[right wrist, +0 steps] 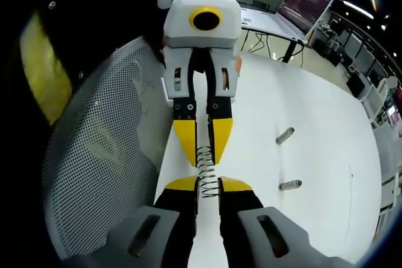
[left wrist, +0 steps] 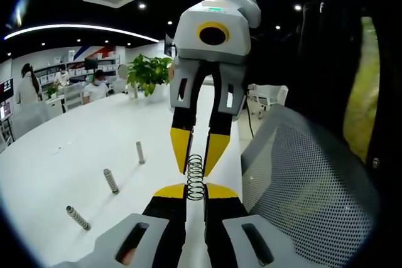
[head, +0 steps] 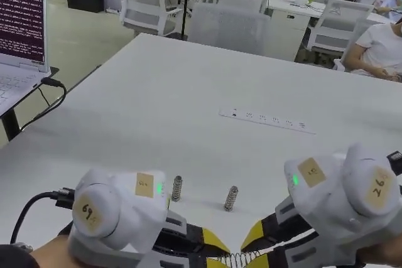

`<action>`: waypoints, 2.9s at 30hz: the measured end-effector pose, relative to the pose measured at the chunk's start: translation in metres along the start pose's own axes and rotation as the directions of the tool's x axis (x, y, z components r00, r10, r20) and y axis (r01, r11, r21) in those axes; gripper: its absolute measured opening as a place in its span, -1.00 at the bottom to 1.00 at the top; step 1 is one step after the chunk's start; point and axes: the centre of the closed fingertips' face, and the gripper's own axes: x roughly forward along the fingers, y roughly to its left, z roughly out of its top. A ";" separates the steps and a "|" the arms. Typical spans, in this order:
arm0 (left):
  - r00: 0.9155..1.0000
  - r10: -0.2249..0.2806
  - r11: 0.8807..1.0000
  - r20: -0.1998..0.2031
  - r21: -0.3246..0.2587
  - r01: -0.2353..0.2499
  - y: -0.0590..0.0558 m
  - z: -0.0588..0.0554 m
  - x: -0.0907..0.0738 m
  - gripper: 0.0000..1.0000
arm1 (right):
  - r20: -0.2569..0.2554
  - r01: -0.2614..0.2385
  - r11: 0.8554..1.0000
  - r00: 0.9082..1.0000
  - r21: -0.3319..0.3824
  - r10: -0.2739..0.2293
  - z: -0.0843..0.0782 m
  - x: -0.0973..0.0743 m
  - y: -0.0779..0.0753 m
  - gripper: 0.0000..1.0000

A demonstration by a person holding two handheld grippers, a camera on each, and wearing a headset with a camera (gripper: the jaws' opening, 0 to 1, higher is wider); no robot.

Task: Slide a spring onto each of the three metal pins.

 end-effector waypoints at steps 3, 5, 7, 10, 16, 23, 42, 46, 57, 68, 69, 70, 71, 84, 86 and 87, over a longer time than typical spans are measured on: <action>1.000 -0.006 1.000 0.005 0.001 0.006 -0.001 0.001 0.000 -0.96 | 0.007 -0.008 1.000 1.000 0.017 0.008 -0.003 -0.001 0.000 -0.77; 1.000 -0.009 1.000 0.009 -0.001 0.009 -0.001 0.002 -0.001 -0.96 | 0.016 -0.018 0.999 1.000 0.028 0.017 -0.005 -0.001 0.001 -0.72; 1.000 -0.011 1.000 0.017 -0.002 0.011 -0.001 0.003 -0.001 -0.96 | 0.058 -0.032 0.997 0.998 0.064 0.028 -0.003 -0.002 0.002 -0.72; 0.999 -0.013 1.000 0.030 -0.005 0.013 -0.001 0.006 -0.002 -0.96 | 0.095 -0.038 0.994 0.995 0.103 0.028 -0.004 -0.003 0.000 -0.73; 0.998 -0.010 1.000 0.054 -0.011 0.011 0.000 0.011 -0.003 -0.96 | 0.151 -0.057 0.985 0.988 0.163 0.033 -0.006 -0.003 0.000 -0.79; 0.998 -0.001 1.000 0.067 -0.020 0.002 0.001 0.011 -0.004 -0.96 | 0.165 -0.047 0.984 0.986 0.171 0.019 0.000 -0.007 -0.001 -0.82; 0.998 0.020 1.000 0.053 -0.004 -0.020 0.003 0.010 -0.005 -0.96 | 0.124 -0.033 0.995 0.992 0.089 0.022 0.024 -0.019 0.002 -0.83; 0.999 0.019 1.000 0.045 0.003 -0.019 0.002 0.009 -0.004 -0.96 | 0.118 -0.042 0.997 0.992 0.067 0.034 0.031 -0.018 0.003 -0.83; 0.999 0.030 1.000 0.036 0.007 -0.031 0.006 0.008 -0.003 -0.96 | -0.005 -0.049 0.999 0.999 0.007 0.049 0.036 -0.013 0.000 -0.83; 0.998 0.048 0.999 0.040 -0.010 -0.048 0.011 0.007 -0.004 -0.96 | -0.113 -0.064 0.998 0.992 -0.005 0.063 0.037 -0.006 -0.005 -0.82; 0.998 0.051 0.999 0.041 -0.012 -0.050 0.012 0.007 -0.004 -0.96 | -0.118 -0.064 0.998 0.991 -0.014 0.062 0.037 -0.006 -0.005 -0.82; 0.998 0.053 0.999 0.043 -0.013 -0.052 0.012 0.007 -0.005 -0.96 | -0.123 -0.068 0.998 0.990 -0.012 0.066 0.038 -0.005 -0.006 -0.82; 0.997 0.056 0.998 0.045 -0.015 -0.056 0.013 0.007 -0.005 -0.96 | -0.129 -0.070 0.998 0.989 -0.012 0.067 0.037 -0.005 -0.007 -0.82; 0.992 0.091 0.995 0.091 -0.042 -0.087 0.023 0.012 -0.013 -0.97 | -0.130 -0.077 0.997 0.989 -0.022 0.074 0.042 -0.005 -0.018 -0.79; 0.991 0.093 0.995 0.100 -0.045 -0.089 0.023 0.013 -0.013 -0.97 | -0.126 -0.077 0.997 0.989 -0.020 0.074 0.042 -0.007 -0.019 -0.80; 0.990 0.095 0.995 0.102 -0.047 -0.091 0.024 0.013 -0.013 -0.97 | -0.121 -0.078 0.997 0.990 -0.016 0.075 0.043 -0.007 -0.020 -0.80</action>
